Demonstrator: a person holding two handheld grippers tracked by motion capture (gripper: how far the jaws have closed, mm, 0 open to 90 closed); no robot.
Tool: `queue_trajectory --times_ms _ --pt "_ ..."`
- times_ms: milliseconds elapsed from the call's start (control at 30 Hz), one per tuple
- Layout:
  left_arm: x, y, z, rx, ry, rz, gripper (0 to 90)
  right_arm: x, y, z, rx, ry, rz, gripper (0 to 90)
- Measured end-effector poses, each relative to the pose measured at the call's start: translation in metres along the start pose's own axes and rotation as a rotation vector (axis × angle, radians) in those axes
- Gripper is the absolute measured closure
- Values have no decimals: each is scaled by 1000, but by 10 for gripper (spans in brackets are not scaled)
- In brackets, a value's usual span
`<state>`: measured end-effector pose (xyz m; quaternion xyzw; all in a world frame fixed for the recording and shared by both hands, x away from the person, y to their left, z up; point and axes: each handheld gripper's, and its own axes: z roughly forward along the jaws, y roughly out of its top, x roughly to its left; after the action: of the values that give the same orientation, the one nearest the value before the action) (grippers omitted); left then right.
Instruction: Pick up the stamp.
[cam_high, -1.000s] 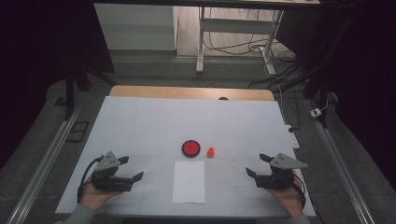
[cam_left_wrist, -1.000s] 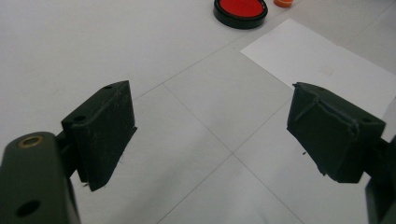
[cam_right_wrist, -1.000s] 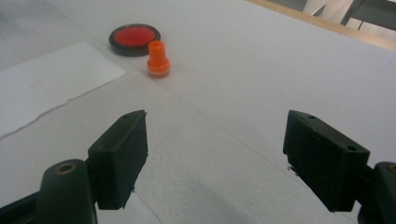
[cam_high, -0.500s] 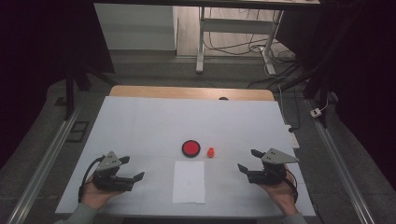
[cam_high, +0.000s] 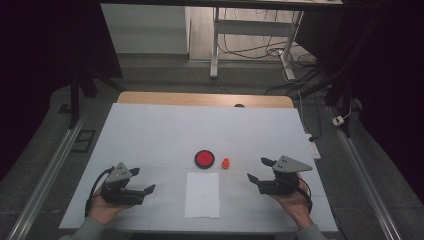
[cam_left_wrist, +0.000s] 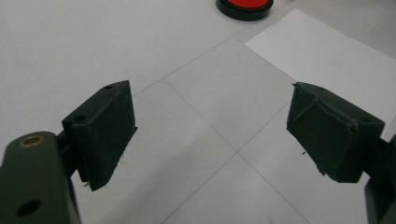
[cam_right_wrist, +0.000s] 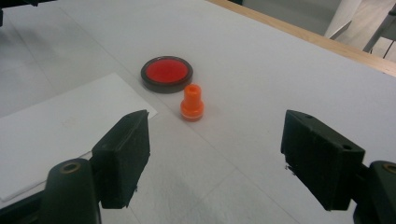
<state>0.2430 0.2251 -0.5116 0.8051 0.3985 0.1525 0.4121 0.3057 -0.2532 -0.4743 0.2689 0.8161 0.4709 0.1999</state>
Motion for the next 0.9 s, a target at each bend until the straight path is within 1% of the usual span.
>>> queue_trajectory --times_ms 233,400,600,667,733,767,867,900 --pt "0 0 1 5 -5 5 158 4 5 8 2 6 -9 237" --pt "0 0 2 5 -7 5 159 4 8 14 -1 8 -3 249" --pt "0 0 3 7 -6 3 159 5 10 23 25 17 -1 264" --pt "0 0 3 9 -5 1 159 6 11 26 26 18 -1 271" --pt "0 0 3 9 -6 -1 159 6 13 29 24 25 3 277" --pt "0 0 3 9 -6 -1 159 6 14 30 32 29 0 278" --pt "0 0 3 10 -7 -3 159 8 15 34 34 33 -4 289" --pt "0 0 4 10 -7 -4 159 9 16 39 44 45 -2 296"
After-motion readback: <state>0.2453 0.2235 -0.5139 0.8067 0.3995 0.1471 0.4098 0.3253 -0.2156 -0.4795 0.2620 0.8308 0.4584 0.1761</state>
